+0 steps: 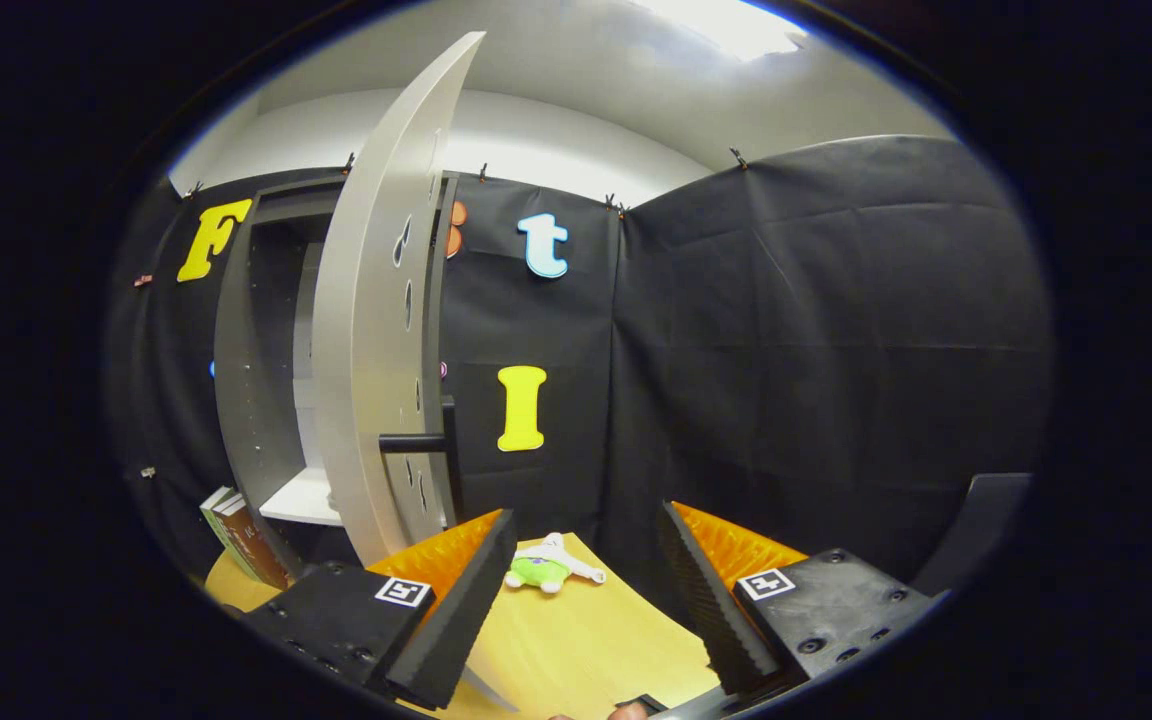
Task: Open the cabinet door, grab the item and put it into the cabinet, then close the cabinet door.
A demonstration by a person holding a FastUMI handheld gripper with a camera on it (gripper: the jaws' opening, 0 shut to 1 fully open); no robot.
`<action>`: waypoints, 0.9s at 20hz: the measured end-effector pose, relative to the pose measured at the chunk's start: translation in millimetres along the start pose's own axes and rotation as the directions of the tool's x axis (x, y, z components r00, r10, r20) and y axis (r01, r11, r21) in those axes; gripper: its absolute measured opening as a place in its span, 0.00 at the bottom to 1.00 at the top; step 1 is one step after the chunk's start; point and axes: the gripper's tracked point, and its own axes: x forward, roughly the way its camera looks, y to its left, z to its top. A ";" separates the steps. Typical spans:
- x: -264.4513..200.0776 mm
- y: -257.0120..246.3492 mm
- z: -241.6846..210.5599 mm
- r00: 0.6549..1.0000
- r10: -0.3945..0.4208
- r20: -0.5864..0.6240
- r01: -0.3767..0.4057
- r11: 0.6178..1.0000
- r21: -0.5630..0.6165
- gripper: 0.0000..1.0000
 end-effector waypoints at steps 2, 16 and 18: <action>-3.4 8.2 -1.7 1.000 0.002 -0.006 -0.002 1.000 0.017 0.96; -38.0 135.6 -7.9 0.965 0.260 -0.033 -0.260 0.965 0.019 0.96; -39.1 162.4 -9.7 0.950 0.311 -0.040 -0.310 0.950 0.024 0.96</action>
